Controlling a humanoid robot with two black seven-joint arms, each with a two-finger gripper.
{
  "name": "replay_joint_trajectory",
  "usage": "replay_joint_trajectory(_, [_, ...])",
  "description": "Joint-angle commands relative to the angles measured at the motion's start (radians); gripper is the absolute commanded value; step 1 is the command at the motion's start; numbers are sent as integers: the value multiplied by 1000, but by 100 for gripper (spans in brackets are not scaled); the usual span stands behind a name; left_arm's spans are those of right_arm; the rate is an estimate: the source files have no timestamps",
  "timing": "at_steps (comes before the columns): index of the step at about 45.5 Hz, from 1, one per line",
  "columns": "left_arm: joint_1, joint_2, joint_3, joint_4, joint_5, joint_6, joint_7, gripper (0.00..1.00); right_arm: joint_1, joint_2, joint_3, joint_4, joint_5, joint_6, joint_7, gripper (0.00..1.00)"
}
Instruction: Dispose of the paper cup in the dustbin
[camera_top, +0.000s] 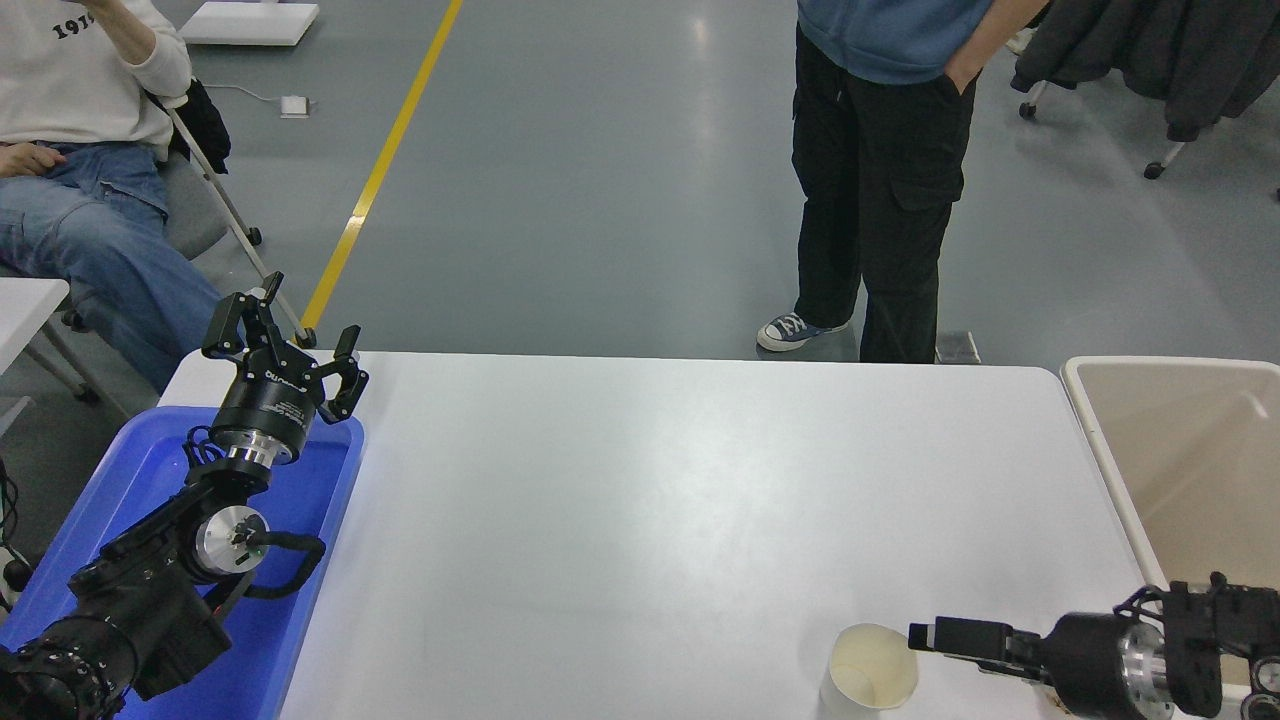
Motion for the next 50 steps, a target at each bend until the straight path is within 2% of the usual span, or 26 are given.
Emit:
replay_joint_trajectory(1, [0,0,0,0,0,0,0,100,-43,47,4,-43,-12,-30,2,100])
replay_joint_trajectory(39, [-2,-2,0,0,0,0,0,100,-73,144,16,-122,-12,-77,9,99])
replay_joint_trajectory(42, [0,-2,0,0,0,0,0,100,-74,144,16,-121,-12,-79,11,96])
replay_joint_trajectory(50, [-2,-2,0,0,0,0,0,100,-77,142,15,-119,-37,-79,23,80])
